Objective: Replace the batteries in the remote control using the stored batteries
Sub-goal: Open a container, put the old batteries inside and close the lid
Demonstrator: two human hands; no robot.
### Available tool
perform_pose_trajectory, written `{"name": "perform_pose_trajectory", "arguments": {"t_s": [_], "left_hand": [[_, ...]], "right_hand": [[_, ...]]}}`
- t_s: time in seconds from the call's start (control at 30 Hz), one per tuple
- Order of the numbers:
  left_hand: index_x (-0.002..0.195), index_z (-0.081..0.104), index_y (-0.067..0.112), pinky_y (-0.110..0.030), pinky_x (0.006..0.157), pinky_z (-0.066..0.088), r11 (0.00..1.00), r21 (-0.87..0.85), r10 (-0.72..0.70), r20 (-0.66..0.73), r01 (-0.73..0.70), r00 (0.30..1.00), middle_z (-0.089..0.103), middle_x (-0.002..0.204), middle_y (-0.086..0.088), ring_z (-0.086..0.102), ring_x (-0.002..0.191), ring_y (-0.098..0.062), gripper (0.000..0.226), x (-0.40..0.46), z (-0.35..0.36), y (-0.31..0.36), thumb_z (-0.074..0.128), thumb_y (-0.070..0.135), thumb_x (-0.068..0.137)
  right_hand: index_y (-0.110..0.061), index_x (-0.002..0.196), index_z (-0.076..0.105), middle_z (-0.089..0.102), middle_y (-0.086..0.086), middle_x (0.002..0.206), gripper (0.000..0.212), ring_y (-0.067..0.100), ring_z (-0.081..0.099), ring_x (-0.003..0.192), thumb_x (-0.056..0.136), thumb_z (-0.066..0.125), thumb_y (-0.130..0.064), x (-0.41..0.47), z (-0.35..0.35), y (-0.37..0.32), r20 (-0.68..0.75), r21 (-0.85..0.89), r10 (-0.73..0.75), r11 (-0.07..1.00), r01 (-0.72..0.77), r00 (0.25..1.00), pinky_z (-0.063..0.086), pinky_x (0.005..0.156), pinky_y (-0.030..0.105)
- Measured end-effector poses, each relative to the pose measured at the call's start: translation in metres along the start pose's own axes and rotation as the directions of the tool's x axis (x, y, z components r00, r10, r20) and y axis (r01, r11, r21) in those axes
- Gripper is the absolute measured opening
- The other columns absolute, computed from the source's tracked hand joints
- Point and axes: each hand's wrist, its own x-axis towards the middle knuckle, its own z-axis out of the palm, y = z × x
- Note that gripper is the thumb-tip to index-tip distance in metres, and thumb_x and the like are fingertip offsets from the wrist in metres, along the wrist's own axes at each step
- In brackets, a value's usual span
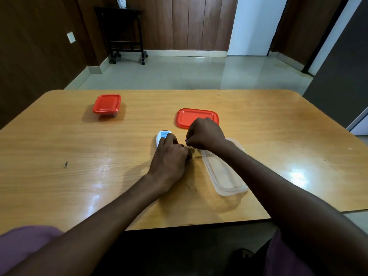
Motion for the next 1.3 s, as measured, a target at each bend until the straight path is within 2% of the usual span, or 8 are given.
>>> {"name": "perform_pose_trajectory", "arguments": {"t_s": [0.2, 0.37, 0.5, 0.63, 0.8, 0.9, 1.07, 1.3], "left_hand": [[0.094, 0.079, 0.029, -0.03, 0.073, 0.043, 0.882, -0.407, -0.33, -0.168, 0.24, 0.929, 0.073, 0.078, 0.015, 0.055, 0.097, -0.018, 0.013, 0.006, -0.017, 0.006, 0.07, 0.031, 0.085], [0.095, 0.08, 0.029, -0.01, 0.075, 0.034, 0.855, -0.517, -0.13, -0.289, -0.041, 0.948, 0.069, 0.079, 0.025, 0.051, 0.08, -0.007, 0.014, -0.001, -0.025, 0.032, 0.079, 0.024, 0.082], [0.1, 0.081, 0.022, -0.032, 0.068, 0.048, 0.868, -0.457, 0.078, -0.263, -0.195, 0.962, 0.076, 0.085, 0.009, 0.048, 0.084, -0.015, 0.018, -0.008, -0.008, 0.054, 0.08, 0.021, 0.082], [0.095, 0.081, 0.031, -0.03, 0.067, 0.047, 0.861, -0.506, -0.023, -0.124, -0.043, 0.992, 0.065, 0.079, 0.02, 0.041, 0.079, -0.001, 0.015, -0.008, 0.005, 0.06, 0.079, 0.027, 0.081], [0.097, 0.078, 0.028, -0.028, 0.067, 0.055, 0.772, -0.627, -0.207, -0.088, 0.108, 0.974, 0.071, 0.097, 0.013, 0.063, 0.067, -0.005, 0.018, -0.007, 0.004, 0.056, 0.081, 0.024, 0.079], [0.109, 0.072, 0.023, -0.022, 0.057, 0.056, 0.558, -0.779, -0.4, 0.05, 0.286, 0.915, 0.064, 0.105, 0.004, 0.072, 0.065, -0.015, 0.032, -0.005, 0.004, 0.051, 0.082, 0.018, 0.079], [0.115, 0.064, 0.009, -0.034, 0.059, 0.062, -0.05, -0.867, -0.468, 0.458, 0.495, 0.755, 0.077, 0.086, -0.015, 0.076, 0.069, -0.028, 0.039, 0.001, 0.001, 0.046, 0.081, 0.006, 0.08], [0.1, 0.066, 0.003, -0.03, 0.052, 0.059, -0.231, -0.835, -0.397, 0.55, 0.5, 0.735, 0.076, 0.072, -0.014, 0.074, 0.06, -0.027, 0.026, 0.005, 0.005, 0.041, 0.08, 0.001, 0.078]], "right_hand": [[-0.018, 0.094, 0.081, 0.079, 0.004, 0.079, 0.026, 0.02, 0.072, 0.075, 0.069, 0.078, -0.023, -0.012, -0.035, 0.009, -0.164, 0.142, 0.057, 0.989, -0.034, 0.985, 0.059, 0.067, 0.037], [-0.022, 0.088, 0.08, 0.071, -0.003, 0.073, 0.017, 0.021, 0.07, 0.077, 0.072, 0.077, -0.022, -0.047, -0.057, 0.042, -0.062, -0.042, 0.049, 0.998, -0.052, 0.997, 0.058, 0.068, 0.035], [-0.02, 0.09, 0.08, 0.066, -0.008, 0.064, 0.018, 0.02, 0.072, 0.076, 0.074, 0.074, -0.014, -0.063, -0.057, 0.062, 0.143, -0.141, 0.054, 0.989, -0.033, 0.988, 0.061, 0.07, 0.039], [-0.023, 0.093, 0.08, 0.055, -0.015, 0.062, 0.018, 0.018, 0.068, 0.085, 0.077, 0.076, -0.016, -0.067, -0.047, 0.072, 0.174, -0.23, -0.003, 0.972, 0.044, 0.985, 0.058, 0.071, 0.034], [-0.022, 0.095, 0.08, 0.068, -0.008, 0.076, 0.019, 0.014, 0.064, 0.08, 0.077, 0.08, -0.018, -0.063, -0.043, 0.077, 0.193, -0.221, -0.013, 0.974, 0.057, 0.981, 0.053, 0.068, 0.032], [-0.019, 0.093, 0.08, 0.071, -0.007, 0.078, 0.014, 0.013, 0.065, 0.078, 0.078, 0.081, -0.021, -0.057, -0.05, 0.077, 0.133, -0.115, -0.051, 0.991, 0.066, 0.99, 0.056, 0.071, 0.034], [-0.012, 0.091, 0.081, 0.077, 0.0, 0.083, 0.011, 0.014, 0.067, 0.075, 0.082, 0.079, -0.018, -0.036, -0.056, 0.078, -0.103, 0.054, -0.06, 0.996, 0.065, 0.993, 0.052, 0.068, 0.029], [-0.012, 0.104, 0.081, 0.079, 0.006, 0.105, 0.02, 0.023, 0.071, 0.1, 0.084, 0.076, -0.012, 0.021, -0.033, 0.094, -0.083, -0.058, 0.0, 0.998, -0.005, 0.997, 0.055, 0.082, 0.032]]}}
